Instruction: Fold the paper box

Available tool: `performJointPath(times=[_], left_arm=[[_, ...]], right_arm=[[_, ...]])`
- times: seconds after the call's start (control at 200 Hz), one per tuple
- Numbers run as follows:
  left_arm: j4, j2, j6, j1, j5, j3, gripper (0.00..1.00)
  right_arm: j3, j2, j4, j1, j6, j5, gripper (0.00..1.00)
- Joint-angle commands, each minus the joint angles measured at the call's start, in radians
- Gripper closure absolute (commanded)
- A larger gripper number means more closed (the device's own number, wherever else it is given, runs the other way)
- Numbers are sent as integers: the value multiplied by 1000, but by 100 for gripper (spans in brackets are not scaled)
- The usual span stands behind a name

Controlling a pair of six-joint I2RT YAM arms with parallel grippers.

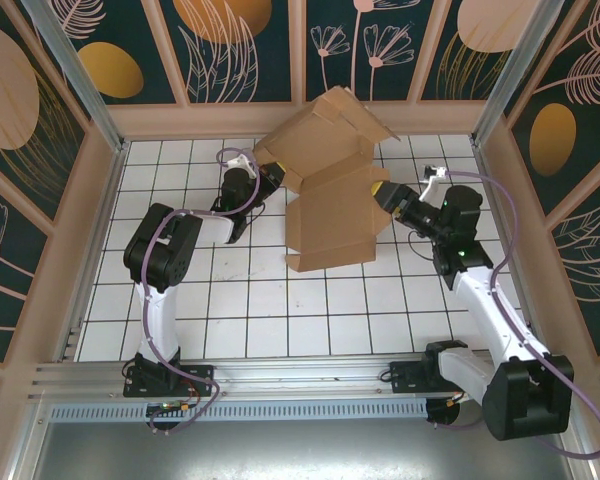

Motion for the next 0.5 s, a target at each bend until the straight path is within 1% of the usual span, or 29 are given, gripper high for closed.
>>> performJointPath(times=[0.0, 0.08, 0.14, 0.295, 0.385, 0.495], left_arm=[[73, -22, 58, 7, 75, 15, 100], [48, -23, 91, 11, 103, 28, 100], [29, -22, 113, 14, 120, 38, 100], [-17, -21, 171, 16, 170, 61, 100], [-51, -18, 202, 18, 203, 79, 100], [-66, -16, 213, 18, 212, 86, 100]], right_arm=[[100, -47, -193, -3, -189, 144, 34], [140, -73, -217, -4, -241, 196, 34], [143, -99, -189, -6, -249, 233, 34], [159, -132, -106, -15, -256, 251, 35], [169, -133, -38, -24, -246, 225, 35], [188, -109, 30, -28, -234, 160, 35]])
